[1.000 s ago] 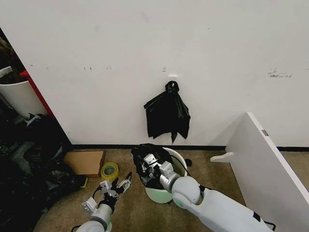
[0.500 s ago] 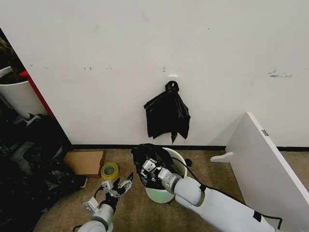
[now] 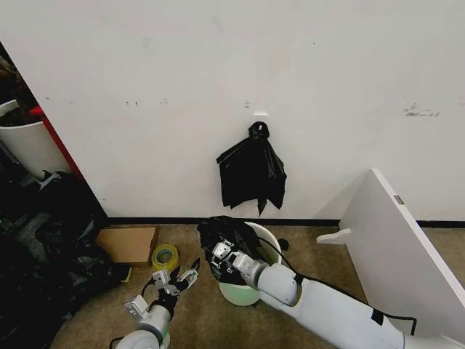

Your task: Place the garbage bag over the trash bin.

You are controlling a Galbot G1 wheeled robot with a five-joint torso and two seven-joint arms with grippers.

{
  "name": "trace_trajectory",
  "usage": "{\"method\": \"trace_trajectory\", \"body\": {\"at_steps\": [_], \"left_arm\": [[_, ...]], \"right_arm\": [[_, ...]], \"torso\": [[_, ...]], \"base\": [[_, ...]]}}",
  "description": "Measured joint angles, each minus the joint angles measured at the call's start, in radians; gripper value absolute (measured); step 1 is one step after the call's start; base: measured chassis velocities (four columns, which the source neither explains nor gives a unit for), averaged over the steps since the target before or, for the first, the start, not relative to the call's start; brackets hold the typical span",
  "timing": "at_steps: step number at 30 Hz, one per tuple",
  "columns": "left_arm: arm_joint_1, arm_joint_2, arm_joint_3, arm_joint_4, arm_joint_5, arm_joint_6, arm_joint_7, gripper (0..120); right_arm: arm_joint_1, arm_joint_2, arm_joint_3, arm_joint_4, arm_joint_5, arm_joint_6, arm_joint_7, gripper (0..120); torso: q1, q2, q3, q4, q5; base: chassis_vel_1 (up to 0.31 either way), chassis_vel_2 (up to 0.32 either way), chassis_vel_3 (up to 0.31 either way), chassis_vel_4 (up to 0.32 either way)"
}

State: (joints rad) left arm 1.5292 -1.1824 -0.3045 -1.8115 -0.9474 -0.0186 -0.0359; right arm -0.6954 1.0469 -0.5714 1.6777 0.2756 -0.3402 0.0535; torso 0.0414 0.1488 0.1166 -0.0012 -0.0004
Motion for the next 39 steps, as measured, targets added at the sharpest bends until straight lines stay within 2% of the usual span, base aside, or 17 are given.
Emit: {"method": "trace_trajectory", "body": {"at_steps": [6, 10, 17, 21, 29, 32, 39], "left_arm": [[0.001, -0.002, 0.001, 0.000, 0.000, 0.000, -0.001, 96], [0.000, -0.001, 0.003, 0.000, 0.000, 0.000, -0.001, 96], [-0.034, -0.003, 0.021, 0.008, -0.010, 0.002, -0.001, 96], [-0.061, -0.007, 0.033, 0.022, -0.028, 0.009, -0.001, 96], [-0.158, -0.017, 0.102, 0.114, -0.096, 0.039, 0.027, 97], [-0.174, -0.017, 0.119, 0.134, -0.096, 0.039, 0.033, 94], [-0.196, -0.021, 0.144, 0.156, -0.097, 0.033, 0.041, 68]], "right_arm": [[0.002, -0.004, 0.001, 0.005, 0.034, -0.009, 0.012, 0], [-0.006, -0.003, 0.017, 0.024, 0.072, -0.009, 0.034, 0], [-0.036, -0.017, 0.058, 0.124, 0.252, -0.007, 0.110, 0], [-0.043, -0.023, 0.064, 0.141, 0.260, -0.003, 0.117, 0], [-0.046, -0.029, 0.061, 0.169, 0.270, -0.008, 0.133, 0], [-0.045, -0.029, 0.061, 0.172, 0.273, -0.009, 0.136, 0], [-0.049, -0.029, 0.061, 0.172, 0.271, -0.009, 0.140, 0]], "torso": [[0.000, 0.000, 0.000, 0.0000, 0.0000], [0.000, 0.000, 0.000, 0.0000, 0.0000], [0.000, 0.000, 0.000, 0.0000, 0.0001], [0.000, 0.000, 0.000, 0.0000, 0.0000], [0.000, 0.000, 0.000, 0.0000, 0.0000], [0.000, 0.000, 0.000, 0.0000, 0.0001], [0.000, 0.000, 0.000, 0.0000, 0.0001]], "base": [[0.000, 0.000, 0.000, 0.000], [0.000, 0.000, 0.000, 0.000], [0.000, 0.000, 0.000, 0.000], [0.000, 0.000, 0.000, 0.000], [0.000, 0.000, 0.000, 0.000], [0.000, 0.000, 0.000, 0.000], [0.000, 0.000, 0.000, 0.000]]}}
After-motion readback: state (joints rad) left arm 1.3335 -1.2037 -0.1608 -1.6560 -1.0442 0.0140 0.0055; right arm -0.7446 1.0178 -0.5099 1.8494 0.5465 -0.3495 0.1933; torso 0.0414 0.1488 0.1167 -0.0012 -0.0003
